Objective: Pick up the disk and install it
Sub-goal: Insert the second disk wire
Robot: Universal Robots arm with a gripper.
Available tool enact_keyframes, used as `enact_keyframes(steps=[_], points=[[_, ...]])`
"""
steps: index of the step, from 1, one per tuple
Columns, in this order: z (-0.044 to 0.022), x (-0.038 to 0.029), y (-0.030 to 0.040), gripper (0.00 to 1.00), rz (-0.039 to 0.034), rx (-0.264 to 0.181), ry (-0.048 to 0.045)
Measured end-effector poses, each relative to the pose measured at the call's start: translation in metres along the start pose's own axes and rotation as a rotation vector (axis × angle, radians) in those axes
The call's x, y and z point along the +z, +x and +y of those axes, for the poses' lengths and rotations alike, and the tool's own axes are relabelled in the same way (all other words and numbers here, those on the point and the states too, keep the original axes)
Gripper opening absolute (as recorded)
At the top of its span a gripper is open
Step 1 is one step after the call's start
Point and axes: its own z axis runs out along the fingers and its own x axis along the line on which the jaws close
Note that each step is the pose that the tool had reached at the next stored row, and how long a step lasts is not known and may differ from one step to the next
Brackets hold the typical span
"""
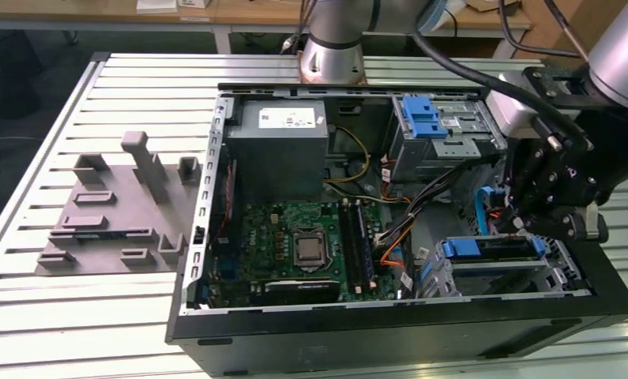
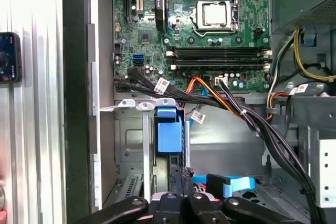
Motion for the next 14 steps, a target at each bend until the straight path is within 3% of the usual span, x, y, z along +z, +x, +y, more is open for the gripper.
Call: enact_keyframes(steps=[4,14], points=[[0.0001,-0.0068,-0.0001,0.11,0.0001,0.000,0.0000],[0.0128,-0.0070,0.0005,0.11,0.0001,0.000,0.0006]])
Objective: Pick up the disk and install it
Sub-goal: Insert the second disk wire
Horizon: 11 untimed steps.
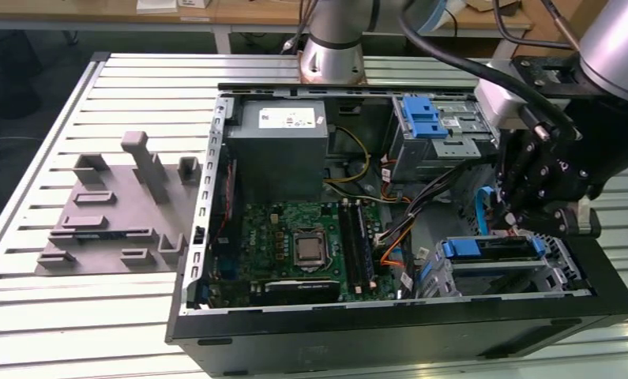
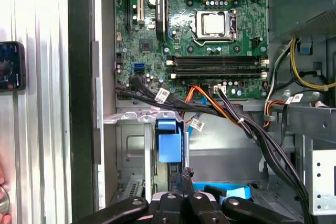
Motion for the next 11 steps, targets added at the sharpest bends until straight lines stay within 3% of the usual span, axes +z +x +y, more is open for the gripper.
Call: enact_keyframes(steps=[5,11], points=[[0.0015,-0.0042,-0.0008,0.11,0.0000,0.000,0.0005],[0.0024,-0.0145,-0.0025,0.11,-0.0001,0.000,0.0009]])
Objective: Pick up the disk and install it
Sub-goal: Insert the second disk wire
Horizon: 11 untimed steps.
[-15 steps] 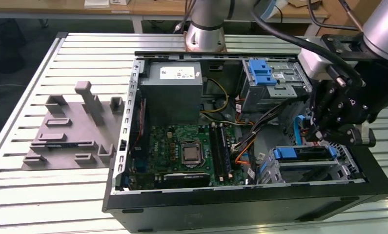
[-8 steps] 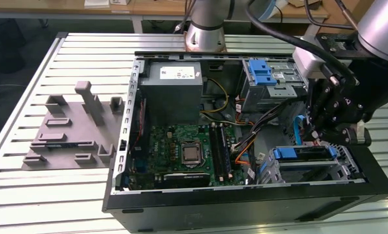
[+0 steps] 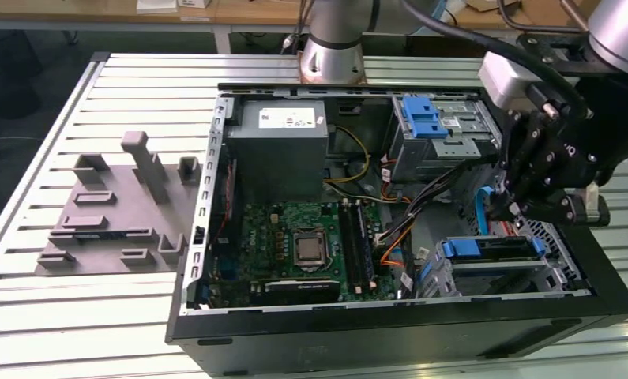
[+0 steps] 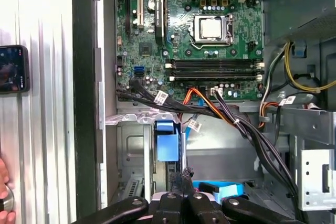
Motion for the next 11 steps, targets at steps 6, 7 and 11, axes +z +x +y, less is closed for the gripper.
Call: enact_keyframes(steps=[6,7,11], points=[[0.0006,-0.0063,-0.0094,0.11,0.0020,0.000,0.0002],[0.0006,-0.0072,-0.0114,0.11,0.0023,0.000,0.0002],[0.0011,-0.0094,-0.0201,0.11,0.0077,0.000,0.0004]])
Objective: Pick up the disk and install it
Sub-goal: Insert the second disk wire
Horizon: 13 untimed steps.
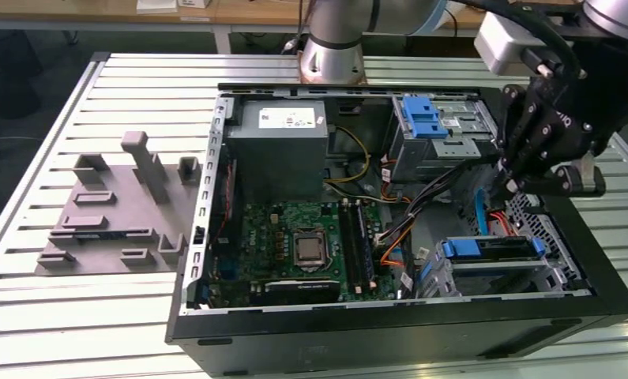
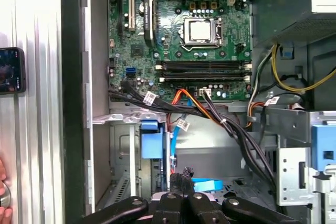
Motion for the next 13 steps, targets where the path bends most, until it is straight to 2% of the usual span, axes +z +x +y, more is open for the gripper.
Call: enact_keyframes(steps=[2,13], points=[[0.0002,-0.0001,-0.0046,0.11,0.0041,0.000,0.0002],[0.0006,-0.0015,-0.0112,0.11,0.0114,0.000,0.0006]])
